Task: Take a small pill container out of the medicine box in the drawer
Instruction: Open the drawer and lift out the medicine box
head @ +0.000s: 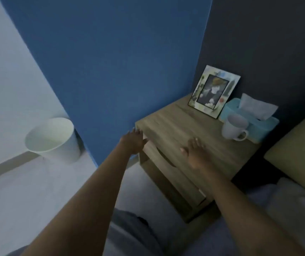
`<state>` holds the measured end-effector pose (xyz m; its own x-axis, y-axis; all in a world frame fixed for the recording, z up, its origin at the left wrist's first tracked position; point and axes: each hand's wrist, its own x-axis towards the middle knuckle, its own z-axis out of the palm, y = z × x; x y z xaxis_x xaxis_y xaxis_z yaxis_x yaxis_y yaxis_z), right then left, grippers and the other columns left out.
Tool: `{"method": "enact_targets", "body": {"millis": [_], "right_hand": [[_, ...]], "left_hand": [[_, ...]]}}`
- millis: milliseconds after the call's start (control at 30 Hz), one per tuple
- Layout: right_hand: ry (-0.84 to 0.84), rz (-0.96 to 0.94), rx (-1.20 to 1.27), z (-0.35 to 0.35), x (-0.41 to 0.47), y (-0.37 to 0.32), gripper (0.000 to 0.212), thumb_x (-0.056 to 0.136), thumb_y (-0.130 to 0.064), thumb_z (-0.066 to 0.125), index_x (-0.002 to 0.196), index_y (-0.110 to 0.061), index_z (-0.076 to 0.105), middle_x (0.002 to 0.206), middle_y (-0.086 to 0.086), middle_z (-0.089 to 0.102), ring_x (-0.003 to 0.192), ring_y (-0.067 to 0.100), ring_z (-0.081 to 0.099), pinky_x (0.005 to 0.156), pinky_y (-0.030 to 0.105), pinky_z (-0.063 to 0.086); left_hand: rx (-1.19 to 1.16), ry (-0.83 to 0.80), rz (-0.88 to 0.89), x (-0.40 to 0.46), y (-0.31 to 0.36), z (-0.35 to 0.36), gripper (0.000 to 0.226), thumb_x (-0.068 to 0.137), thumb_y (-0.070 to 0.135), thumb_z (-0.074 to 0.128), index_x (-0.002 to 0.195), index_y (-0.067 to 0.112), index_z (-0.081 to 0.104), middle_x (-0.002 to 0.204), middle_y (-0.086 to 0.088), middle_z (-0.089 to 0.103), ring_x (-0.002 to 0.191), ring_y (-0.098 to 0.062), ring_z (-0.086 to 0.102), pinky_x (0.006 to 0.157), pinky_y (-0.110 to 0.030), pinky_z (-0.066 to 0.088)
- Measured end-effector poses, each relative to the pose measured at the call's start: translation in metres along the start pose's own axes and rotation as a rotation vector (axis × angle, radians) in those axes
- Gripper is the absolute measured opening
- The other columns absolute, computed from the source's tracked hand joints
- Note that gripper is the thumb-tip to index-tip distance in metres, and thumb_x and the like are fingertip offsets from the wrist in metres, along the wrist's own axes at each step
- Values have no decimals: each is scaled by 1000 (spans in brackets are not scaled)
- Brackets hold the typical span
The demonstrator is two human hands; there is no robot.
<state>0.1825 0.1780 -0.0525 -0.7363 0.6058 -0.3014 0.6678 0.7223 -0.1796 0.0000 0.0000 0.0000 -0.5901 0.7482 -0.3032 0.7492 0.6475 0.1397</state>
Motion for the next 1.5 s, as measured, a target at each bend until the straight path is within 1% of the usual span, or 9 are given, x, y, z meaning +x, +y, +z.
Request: {"method": "enact_targets", "body": {"millis": [167,367,500,633,800,933,1100,1300,1500], "right_hand": [[180,-1,32,46,2,20,63,102,-43,15,155,-10,4,164,6,3,152,19,-2,124,39,1],[280,-20,38,60,13,27,61,101,-43,22,154,-14,16,163,4,14,152,18,6,124,40,5],[309,-24,43,60,14,26,60,101,-42,25,154,-14,18,163,4,16,152,18,7,123,40,6],[304,-14,57,61,13,26,61,101,-43,21,155,-15,14,164,3,10,152,16,2,124,40,3],[303,-13,64,59,11,24,60,101,-41,23,155,-16,14,164,2,10,152,15,2,123,38,2],[304,-17,83,57,10,23,59,102,-40,24,155,-17,14,164,1,10,152,14,1,124,37,1],[290,-16,85,54,8,22,58,102,-38,25,155,-15,16,164,3,11,152,15,3,123,37,1],[278,-4,75,51,7,20,59,102,-39,23,155,-17,14,164,2,12,152,16,3,124,40,5],[272,4,75,50,8,20,58,102,-36,27,155,-17,15,164,2,13,152,16,5,123,39,4]], "left_hand": [[-265,-133,-47,21,3,77,66,103,38,24,153,1,2,163,-17,0,151,-31,0,122,-44,8],[-913,-63,-202,35,34,136,77,98,42,41,154,6,1,164,-11,1,151,-27,5,122,-45,14],[-1179,13,-307,48,61,143,84,95,37,51,154,7,-1,164,-10,6,150,-27,12,122,-44,16],[-1332,-8,-343,56,69,146,73,98,32,44,154,14,1,158,-12,25,142,-33,31,115,-39,28],[-1357,16,-340,58,69,144,57,97,20,46,146,8,21,143,-13,43,129,-31,44,110,-43,35],[-1355,75,-364,52,67,146,29,97,15,45,125,12,34,103,6,50,106,-20,46,89,-31,38],[-1362,77,-384,26,49,153,55,100,24,41,148,9,19,144,-14,44,131,-33,44,103,-38,39],[-1383,131,-414,-10,20,167,55,101,21,37,152,14,17,149,-13,42,134,-32,43,109,-41,36],[-1365,206,-421,-46,0,172,56,102,20,33,154,16,11,147,-9,44,130,-28,47,98,-29,38]]}}
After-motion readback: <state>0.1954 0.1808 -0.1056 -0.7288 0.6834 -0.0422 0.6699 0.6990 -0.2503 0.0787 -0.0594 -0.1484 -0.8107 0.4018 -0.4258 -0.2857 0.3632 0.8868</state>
